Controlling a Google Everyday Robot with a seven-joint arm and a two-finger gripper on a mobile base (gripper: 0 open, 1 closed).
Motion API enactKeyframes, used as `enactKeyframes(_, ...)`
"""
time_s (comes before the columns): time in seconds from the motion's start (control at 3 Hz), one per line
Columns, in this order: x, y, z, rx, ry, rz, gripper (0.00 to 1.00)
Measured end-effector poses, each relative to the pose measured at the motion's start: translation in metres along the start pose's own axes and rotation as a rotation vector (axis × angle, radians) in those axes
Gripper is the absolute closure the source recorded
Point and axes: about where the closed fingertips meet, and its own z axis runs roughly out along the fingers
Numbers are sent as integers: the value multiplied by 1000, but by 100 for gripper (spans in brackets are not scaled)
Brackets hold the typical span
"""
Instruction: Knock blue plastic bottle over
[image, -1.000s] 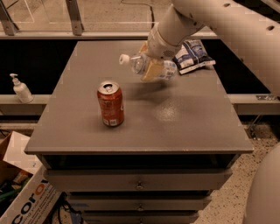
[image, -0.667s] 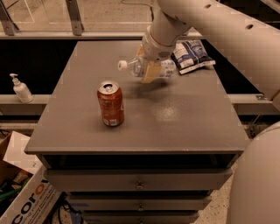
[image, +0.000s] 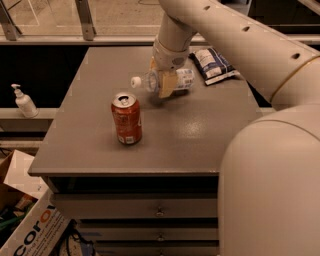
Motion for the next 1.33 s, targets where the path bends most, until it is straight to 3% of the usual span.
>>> enactKeyframes(0.33,-2,-1,4,-51,-21,-20,84)
enactKeyframes(0.67,-4,-2,6,-75,-40,-32,60)
enactKeyframes(1.33,-7,1,5,-84,-83,-34,13)
